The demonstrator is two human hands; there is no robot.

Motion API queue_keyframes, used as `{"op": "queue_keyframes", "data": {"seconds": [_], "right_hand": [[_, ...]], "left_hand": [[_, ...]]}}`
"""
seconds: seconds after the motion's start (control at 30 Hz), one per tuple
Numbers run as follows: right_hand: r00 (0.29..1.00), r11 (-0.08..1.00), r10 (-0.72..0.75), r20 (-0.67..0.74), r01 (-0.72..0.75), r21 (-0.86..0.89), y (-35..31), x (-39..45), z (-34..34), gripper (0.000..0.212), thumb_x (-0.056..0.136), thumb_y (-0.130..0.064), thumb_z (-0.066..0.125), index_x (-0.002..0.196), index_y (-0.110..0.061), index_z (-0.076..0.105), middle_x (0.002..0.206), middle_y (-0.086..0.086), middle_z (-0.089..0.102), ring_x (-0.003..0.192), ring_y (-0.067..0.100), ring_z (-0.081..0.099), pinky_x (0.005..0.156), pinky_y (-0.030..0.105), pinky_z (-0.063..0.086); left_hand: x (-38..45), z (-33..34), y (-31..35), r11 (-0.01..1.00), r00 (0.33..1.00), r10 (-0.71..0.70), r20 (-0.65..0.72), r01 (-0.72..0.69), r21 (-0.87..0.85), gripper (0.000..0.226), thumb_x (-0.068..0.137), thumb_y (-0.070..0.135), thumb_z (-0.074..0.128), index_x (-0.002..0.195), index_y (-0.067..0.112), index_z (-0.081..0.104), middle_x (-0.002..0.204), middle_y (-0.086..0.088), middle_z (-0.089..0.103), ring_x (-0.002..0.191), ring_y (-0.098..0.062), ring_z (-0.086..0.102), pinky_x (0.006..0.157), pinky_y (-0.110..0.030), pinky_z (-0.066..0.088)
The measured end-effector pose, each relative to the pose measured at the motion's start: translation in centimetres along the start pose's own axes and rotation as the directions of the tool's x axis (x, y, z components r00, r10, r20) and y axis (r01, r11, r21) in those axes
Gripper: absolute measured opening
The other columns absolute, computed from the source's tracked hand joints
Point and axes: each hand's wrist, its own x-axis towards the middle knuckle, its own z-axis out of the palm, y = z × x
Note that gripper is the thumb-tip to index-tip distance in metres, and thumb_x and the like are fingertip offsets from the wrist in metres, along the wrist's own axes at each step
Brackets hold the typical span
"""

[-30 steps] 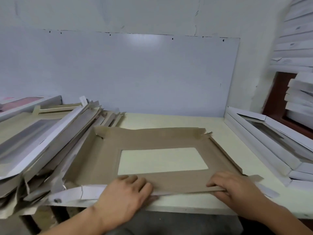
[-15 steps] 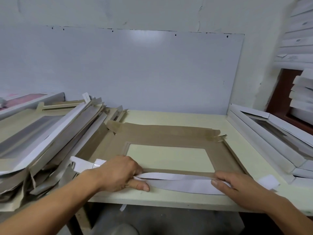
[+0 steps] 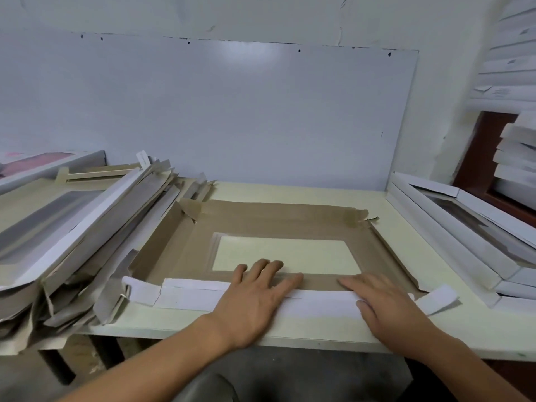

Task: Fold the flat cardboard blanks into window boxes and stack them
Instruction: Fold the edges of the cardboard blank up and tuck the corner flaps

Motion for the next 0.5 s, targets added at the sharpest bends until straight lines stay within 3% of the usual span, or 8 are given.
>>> {"op": "queue_keyframes", "data": {"seconds": [0.07,0.13,0.23,0.33,0.5], "right_hand": [[0.999,0.998,-0.038,0.016,0.038,-0.044,-0.8,0.3,1.0,0.049,0.103,-0.028,0.036,0.151,-0.036,0.029,0.155,-0.013,0.029,0.141,0.011,0.024,0.115,0.023,0.013],[0.988,0.995,-0.083,0.131,0.090,-0.049,-2.1,0.5,1.9,0.056,0.102,-0.055,0.019,0.156,-0.039,0.012,0.164,-0.015,0.004,0.150,0.010,0.001,0.120,0.031,0.000],[0.957,0.987,-0.126,0.261,0.147,-0.065,-3.5,0.6,3.1,0.082,0.082,-0.076,-0.015,0.155,-0.040,-0.013,0.159,-0.023,-0.021,0.145,0.000,-0.023,0.121,0.039,-0.011],[0.949,0.993,-0.092,0.302,0.109,-0.039,-3.3,0.8,2.9,0.087,0.077,-0.080,-0.017,0.153,-0.037,-0.019,0.154,-0.026,-0.029,0.141,-0.004,-0.030,0.119,0.037,-0.015],[0.932,0.997,0.016,0.363,0.011,-0.073,-1.1,0.2,1.5,0.085,0.081,-0.073,-0.009,0.155,-0.030,-0.018,0.153,-0.026,-0.026,0.140,-0.006,-0.029,0.119,0.037,-0.013]], "left_hand": [[0.4,0.2,0.4,0.999,1.000,0.017,0.021,-0.016,-0.049,0.067,0.097,0.012,0.034,0.151,0.041,0.007,0.163,-0.004,0.005,0.149,-0.022,0.003,0.118,-0.047,0.008],[0.6,0.4,0.6,0.988,0.995,0.074,0.070,-0.063,-0.139,0.062,0.101,0.015,0.032,0.154,0.037,0.011,0.165,0.000,-0.001,0.151,-0.017,-0.005,0.121,-0.044,0.003],[0.2,0.6,0.4,0.960,0.966,0.165,0.199,-0.111,-0.256,0.056,0.106,0.040,0.023,0.157,0.031,0.003,0.164,0.010,-0.006,0.149,-0.007,-0.015,0.122,-0.043,-0.004],[-0.7,0.4,-0.5,0.966,0.926,0.198,0.322,-0.130,-0.222,0.072,0.096,0.069,0.009,0.154,0.034,-0.013,0.160,0.018,-0.019,0.143,0.001,-0.027,0.120,-0.040,-0.015],[-3.1,-0.4,-4.4,0.972,0.916,0.144,0.374,-0.060,-0.227,0.074,0.088,0.077,0.004,0.150,0.043,-0.019,0.155,0.027,-0.027,0.138,0.008,-0.033,0.118,-0.037,-0.018]]}}
